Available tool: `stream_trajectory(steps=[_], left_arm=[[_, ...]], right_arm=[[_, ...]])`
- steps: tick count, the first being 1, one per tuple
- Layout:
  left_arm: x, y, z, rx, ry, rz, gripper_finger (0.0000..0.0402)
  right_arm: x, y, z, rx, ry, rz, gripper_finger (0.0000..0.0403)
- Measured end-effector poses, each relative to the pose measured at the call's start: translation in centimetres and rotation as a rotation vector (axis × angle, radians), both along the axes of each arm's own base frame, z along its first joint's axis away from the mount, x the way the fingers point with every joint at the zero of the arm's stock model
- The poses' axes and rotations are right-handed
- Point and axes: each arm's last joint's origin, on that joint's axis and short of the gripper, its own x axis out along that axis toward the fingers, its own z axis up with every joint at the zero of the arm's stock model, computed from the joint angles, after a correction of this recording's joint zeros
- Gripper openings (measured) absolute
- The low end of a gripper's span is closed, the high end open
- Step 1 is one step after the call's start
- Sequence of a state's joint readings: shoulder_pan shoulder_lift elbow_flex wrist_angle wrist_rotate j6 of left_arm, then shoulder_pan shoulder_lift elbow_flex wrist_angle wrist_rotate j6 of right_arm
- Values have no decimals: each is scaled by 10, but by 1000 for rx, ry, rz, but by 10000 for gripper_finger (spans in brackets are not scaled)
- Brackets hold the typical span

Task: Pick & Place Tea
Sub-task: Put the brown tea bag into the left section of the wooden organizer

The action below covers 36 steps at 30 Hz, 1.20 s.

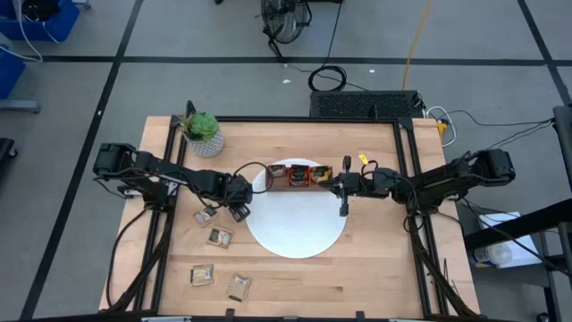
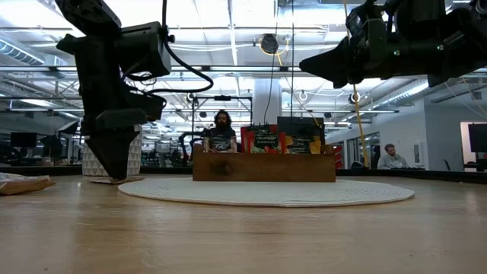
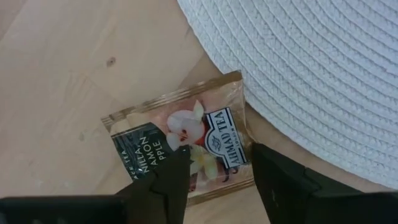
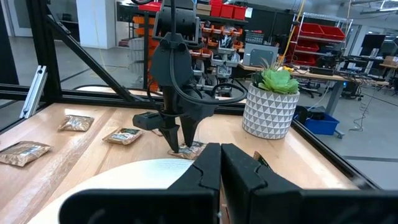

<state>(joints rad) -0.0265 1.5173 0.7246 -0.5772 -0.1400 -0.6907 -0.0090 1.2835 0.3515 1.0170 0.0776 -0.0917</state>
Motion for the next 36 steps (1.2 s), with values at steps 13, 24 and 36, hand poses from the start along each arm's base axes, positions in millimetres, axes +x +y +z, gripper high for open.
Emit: stream_trajectory(steps=[13,24,36], left_arm=[[0,-2,-9,28,42,64,259],[2,-4,-21,-18,85,163,196],[-9,-6,-8,-10,170,75,19]], right_arm=[[0,0,0,1,2,0,0],[0,0,-1,1,5,0,0],[0,0,0,1,5,0,0]])
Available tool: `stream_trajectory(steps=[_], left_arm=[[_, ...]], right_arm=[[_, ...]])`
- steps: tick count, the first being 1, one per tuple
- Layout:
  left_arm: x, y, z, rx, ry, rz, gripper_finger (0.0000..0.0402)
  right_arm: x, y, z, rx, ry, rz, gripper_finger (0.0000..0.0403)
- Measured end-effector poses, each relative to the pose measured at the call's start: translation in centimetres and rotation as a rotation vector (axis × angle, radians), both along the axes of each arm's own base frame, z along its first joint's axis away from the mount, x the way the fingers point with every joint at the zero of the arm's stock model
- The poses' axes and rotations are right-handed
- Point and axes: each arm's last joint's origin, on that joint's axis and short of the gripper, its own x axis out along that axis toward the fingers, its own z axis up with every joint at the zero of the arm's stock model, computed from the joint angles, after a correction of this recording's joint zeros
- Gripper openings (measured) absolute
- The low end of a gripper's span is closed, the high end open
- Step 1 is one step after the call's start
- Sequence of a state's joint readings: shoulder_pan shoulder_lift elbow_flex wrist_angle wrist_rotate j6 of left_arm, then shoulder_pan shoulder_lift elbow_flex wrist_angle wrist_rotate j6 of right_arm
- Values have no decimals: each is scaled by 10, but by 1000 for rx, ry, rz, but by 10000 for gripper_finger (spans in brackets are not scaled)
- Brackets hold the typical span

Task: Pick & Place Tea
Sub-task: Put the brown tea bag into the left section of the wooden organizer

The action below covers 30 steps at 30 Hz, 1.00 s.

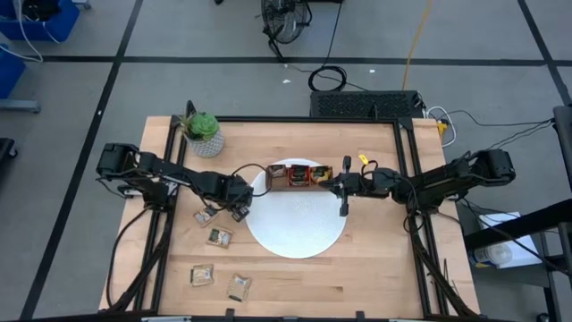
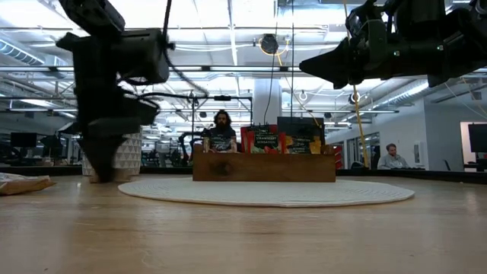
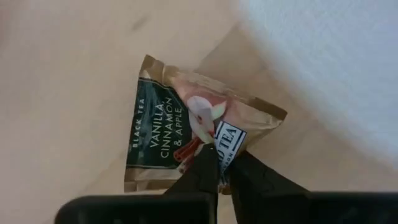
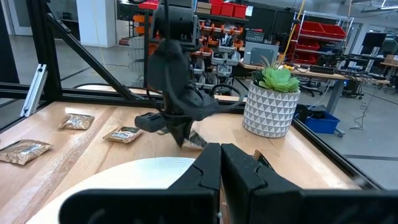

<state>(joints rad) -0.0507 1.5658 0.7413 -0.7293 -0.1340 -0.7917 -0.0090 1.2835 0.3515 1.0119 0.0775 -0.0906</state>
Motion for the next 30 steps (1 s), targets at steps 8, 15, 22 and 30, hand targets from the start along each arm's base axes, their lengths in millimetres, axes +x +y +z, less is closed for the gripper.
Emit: stream_trajectory(steps=[8,15,22,30], left_arm=[[17,-11,67,400,146,-213,19],[66,-30,108,805,32,-579,18],[102,-27,77,942,108,-711,18],[127,-16,36,946,122,-674,19]], right_arm=[[0,0,0,0,0,0,0],[0,0,-1,-1,6,-1,0],[0,0,-2,-2,25,-1,0],[0,0,-2,-3,24,-1,0]])
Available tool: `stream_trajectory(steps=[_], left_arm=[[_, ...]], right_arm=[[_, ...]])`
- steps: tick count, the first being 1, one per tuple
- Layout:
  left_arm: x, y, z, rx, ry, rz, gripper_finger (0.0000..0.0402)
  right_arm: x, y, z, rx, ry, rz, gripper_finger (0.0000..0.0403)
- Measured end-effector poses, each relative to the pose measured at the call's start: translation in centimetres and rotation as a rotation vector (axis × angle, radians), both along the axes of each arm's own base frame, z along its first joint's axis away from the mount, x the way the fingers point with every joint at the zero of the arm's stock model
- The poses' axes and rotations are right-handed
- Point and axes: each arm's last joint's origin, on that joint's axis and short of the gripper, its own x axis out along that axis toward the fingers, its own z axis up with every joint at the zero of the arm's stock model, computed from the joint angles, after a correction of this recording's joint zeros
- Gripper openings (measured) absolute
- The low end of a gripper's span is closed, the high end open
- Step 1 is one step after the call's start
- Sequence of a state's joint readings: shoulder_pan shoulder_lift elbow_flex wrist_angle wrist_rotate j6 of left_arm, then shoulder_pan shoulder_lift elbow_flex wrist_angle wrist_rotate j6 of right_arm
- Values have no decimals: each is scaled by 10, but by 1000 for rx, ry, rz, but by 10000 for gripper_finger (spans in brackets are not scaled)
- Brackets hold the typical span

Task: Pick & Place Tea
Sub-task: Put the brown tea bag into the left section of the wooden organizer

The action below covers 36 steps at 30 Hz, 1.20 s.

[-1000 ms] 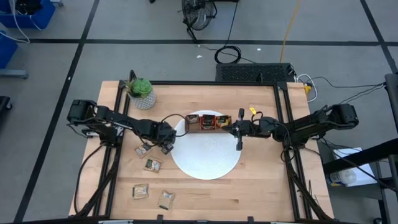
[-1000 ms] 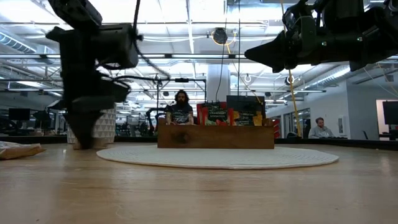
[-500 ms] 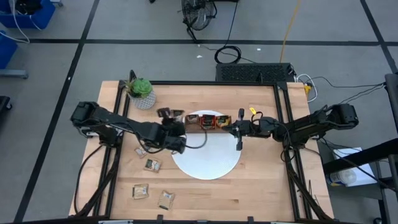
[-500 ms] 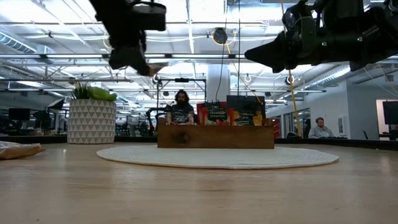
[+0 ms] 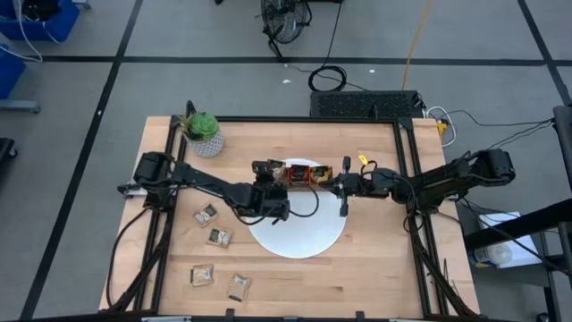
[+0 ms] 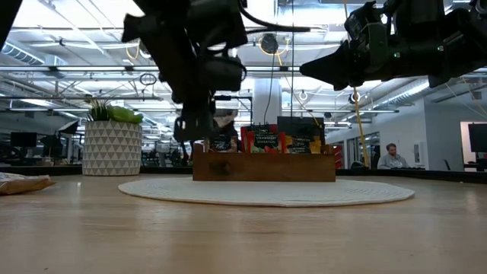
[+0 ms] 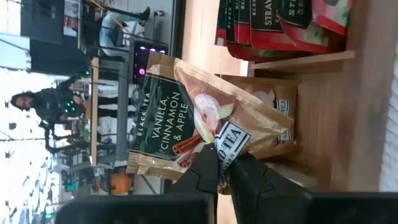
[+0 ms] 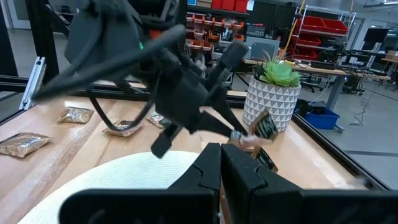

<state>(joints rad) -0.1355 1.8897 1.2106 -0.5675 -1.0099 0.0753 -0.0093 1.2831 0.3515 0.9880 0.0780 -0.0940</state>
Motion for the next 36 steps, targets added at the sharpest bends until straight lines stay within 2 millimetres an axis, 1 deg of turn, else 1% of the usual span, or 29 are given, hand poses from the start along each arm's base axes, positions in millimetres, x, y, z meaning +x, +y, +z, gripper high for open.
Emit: stream_trajectory(steps=[5,10,13,15,19,23,26,30,36], left_arm=[[8,8,-12,-37,-26,18,39],[12,14,-14,-160,-84,32,21],[12,19,-15,-221,-109,50,25],[12,21,-15,-239,-121,66,44],[12,26,-15,-257,-156,104,101],[12,28,-15,-258,-159,109,152],[12,28,-15,-258,-158,109,183],[12,26,-16,-248,-126,86,210],[10,20,-15,-205,-68,50,229]], right_arm=[[0,0,0,0,1,0,0],[0,0,0,0,-1,0,0],[0,0,0,0,-1,0,0],[0,0,0,0,-1,0,0],[0,0,0,0,0,0,0],[0,0,0,0,0,0,0],[0,0,0,0,-1,0,0],[0,0,0,0,0,0,0],[0,0,0,0,0,0,0]])
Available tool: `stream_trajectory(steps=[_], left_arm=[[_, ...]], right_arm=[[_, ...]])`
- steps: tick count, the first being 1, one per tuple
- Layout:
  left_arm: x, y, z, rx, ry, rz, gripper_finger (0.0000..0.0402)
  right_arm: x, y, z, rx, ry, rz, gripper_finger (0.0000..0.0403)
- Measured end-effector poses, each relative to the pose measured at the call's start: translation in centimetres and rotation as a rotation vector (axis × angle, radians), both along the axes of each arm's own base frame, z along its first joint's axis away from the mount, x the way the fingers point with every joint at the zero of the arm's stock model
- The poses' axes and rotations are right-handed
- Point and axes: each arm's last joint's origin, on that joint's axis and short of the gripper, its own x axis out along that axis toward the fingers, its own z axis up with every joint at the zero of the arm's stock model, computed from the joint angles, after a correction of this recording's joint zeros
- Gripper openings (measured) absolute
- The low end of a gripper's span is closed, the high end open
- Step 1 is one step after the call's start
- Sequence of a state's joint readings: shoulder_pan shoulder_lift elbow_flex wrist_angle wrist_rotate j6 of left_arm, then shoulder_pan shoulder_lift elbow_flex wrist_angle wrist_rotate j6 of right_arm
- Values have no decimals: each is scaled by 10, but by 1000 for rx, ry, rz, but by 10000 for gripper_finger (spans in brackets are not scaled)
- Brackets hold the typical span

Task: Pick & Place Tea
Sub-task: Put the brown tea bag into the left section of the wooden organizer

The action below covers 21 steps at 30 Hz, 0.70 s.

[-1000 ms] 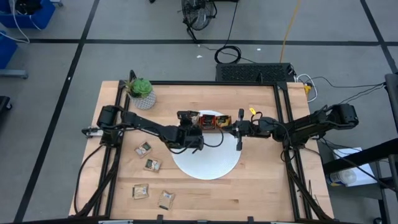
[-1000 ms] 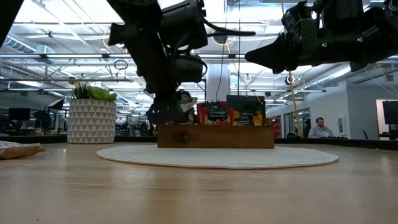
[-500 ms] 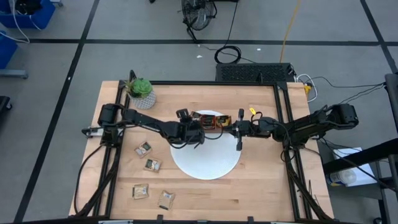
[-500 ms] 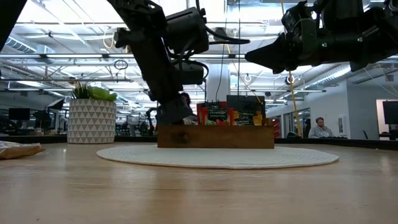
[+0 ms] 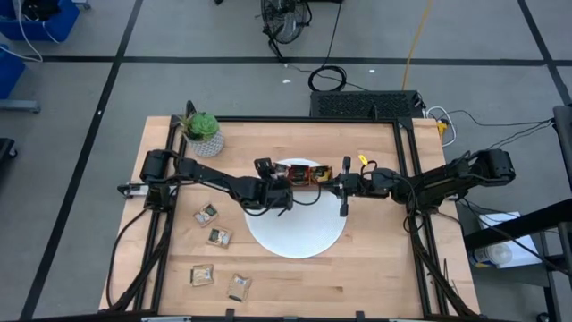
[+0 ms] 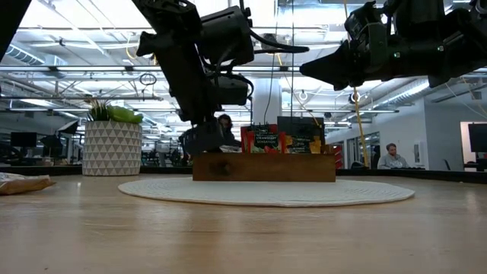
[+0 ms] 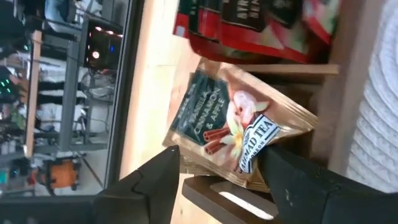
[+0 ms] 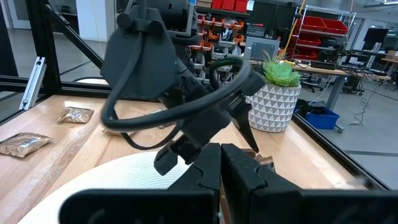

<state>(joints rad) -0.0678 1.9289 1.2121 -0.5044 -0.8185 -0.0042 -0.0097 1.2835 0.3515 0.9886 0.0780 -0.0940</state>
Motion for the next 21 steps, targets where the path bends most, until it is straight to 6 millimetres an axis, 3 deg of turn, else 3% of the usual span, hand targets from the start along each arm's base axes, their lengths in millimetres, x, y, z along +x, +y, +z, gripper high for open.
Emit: stream_trajectory(steps=[11,21], left_arm=[[-1,2,4,104,33,14,230],[-1,-9,2,-12,-2,-10,230]], right_arm=[[0,0,-1,0,7,0,0],[0,0,-1,0,6,0,0]])
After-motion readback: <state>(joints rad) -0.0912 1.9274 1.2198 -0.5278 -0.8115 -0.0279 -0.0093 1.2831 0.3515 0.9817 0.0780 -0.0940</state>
